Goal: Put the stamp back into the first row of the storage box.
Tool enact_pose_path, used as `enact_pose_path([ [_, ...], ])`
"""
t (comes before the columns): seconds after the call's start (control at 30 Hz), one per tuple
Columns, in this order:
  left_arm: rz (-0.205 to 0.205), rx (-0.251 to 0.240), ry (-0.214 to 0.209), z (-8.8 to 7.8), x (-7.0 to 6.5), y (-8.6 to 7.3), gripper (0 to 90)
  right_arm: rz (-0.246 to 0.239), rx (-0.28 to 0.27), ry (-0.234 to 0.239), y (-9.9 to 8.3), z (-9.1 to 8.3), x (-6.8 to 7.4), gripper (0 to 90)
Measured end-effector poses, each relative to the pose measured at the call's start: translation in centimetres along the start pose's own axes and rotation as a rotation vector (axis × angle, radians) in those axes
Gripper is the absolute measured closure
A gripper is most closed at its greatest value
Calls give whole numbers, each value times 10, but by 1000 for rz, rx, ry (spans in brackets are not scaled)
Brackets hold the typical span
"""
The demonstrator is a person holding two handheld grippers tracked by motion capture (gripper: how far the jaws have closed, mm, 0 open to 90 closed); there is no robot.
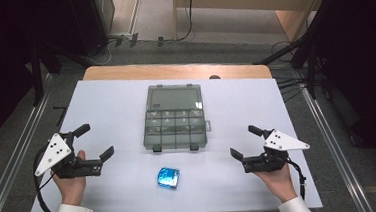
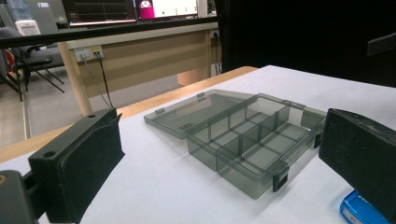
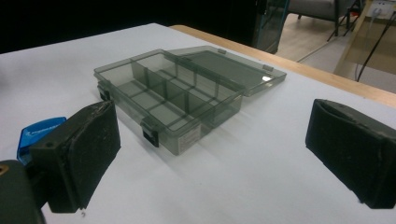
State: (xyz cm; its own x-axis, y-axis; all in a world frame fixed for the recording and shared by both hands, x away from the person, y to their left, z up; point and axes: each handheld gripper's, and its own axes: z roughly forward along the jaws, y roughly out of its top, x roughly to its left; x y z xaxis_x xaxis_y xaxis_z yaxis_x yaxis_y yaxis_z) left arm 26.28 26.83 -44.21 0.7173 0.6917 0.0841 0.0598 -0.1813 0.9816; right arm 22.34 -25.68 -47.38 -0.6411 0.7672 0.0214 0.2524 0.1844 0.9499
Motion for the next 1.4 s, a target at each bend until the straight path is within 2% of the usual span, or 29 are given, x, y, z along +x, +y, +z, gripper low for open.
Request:
enact_pose_path([
  [0.7,1,1,-2,-1,1,0,0,-73,65,117,12,30,36,40],
  [0.9,-3,-7,-1,-2,0,0,0,-107,105,148,17,41,49,40],
  [1.03,-1,-3,0,-1,0,0,0,-101,135,167,19,49,54,40],
  [1.4,1,1,-1,-1,-1,0,0,-178,237,194,29,70,73,47],
])
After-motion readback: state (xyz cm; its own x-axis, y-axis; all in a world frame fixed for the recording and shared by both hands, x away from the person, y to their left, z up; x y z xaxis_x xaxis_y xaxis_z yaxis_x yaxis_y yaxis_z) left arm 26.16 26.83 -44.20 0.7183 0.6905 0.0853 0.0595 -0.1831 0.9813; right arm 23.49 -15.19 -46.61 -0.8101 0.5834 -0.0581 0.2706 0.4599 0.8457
